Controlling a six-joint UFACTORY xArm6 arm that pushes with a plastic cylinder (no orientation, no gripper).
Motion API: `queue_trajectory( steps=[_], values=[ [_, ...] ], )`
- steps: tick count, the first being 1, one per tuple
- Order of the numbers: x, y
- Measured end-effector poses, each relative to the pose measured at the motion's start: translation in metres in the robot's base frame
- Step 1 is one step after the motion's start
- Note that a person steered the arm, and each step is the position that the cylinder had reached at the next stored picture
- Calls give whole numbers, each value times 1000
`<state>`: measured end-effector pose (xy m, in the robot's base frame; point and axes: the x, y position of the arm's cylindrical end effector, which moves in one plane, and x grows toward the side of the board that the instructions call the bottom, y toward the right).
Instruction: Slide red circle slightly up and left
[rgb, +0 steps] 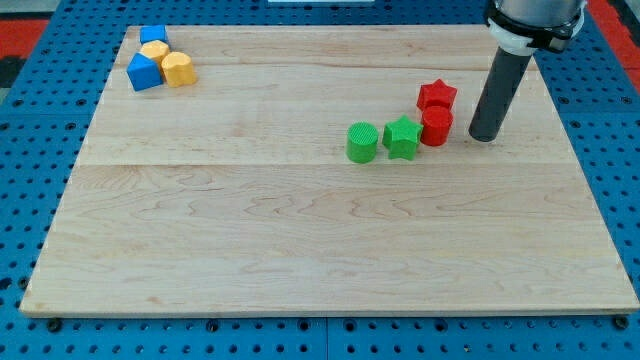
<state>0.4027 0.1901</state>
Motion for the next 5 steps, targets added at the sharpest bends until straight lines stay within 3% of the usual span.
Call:
queue_trajectory(
  steps=[5],
  values=[
    [4, -37]
  ],
)
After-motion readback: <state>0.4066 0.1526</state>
